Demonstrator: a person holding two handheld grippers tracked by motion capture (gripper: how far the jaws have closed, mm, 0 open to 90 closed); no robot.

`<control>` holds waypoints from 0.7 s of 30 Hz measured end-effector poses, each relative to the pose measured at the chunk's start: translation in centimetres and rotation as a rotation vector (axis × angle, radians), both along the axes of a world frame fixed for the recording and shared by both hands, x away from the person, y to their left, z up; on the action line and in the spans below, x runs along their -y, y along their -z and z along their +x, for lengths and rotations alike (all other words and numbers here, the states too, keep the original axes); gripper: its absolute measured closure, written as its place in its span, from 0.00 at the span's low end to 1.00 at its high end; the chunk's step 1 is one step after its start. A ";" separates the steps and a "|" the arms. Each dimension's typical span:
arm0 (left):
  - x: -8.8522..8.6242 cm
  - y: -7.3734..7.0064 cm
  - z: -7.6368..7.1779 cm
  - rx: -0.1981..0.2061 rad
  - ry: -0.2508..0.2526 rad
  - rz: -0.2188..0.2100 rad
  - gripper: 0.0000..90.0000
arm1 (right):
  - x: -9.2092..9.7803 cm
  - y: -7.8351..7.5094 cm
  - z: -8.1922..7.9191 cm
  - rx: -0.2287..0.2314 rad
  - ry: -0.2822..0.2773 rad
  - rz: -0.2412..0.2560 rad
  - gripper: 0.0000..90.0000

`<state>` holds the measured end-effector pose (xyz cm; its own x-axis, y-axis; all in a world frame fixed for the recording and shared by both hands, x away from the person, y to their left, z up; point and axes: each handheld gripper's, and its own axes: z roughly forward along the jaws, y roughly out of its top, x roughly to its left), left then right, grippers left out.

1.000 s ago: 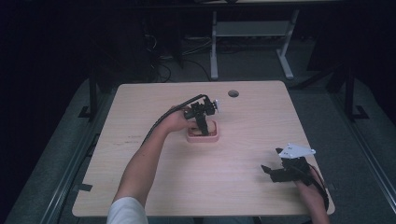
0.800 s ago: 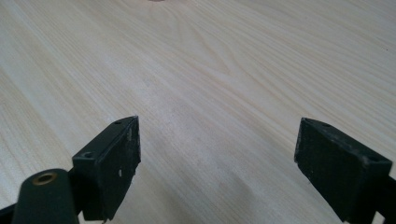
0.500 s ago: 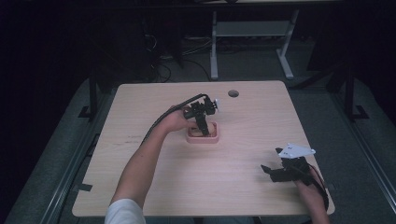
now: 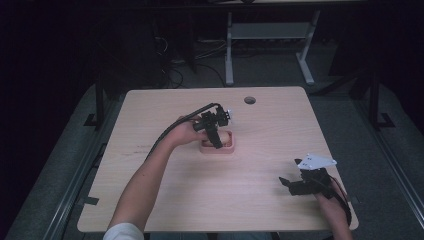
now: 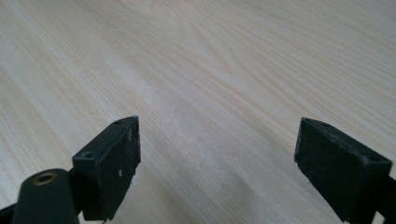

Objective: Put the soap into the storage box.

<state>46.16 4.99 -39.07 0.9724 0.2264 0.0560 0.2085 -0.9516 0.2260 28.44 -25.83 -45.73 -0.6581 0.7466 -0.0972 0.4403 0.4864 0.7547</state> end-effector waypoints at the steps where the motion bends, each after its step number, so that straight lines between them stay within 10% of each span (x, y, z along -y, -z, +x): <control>1: -0.1 0.0 -0.1 0.002 -0.006 -0.006 0.30 | 0.0 0.0 0.0 -0.003 -0.002 -0.002 0.15; 21: -2.7 -0.1 -2.4 0.020 -0.046 -0.045 0.29 | -0.5 0.1 0.1 -0.011 0.002 -0.009 0.15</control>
<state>43.78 7.73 -38.95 0.9597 0.2737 0.0639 0.2470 -0.9299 0.2727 28.56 -25.34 -45.87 -0.6579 0.7469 -0.0969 0.4495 0.4926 0.7452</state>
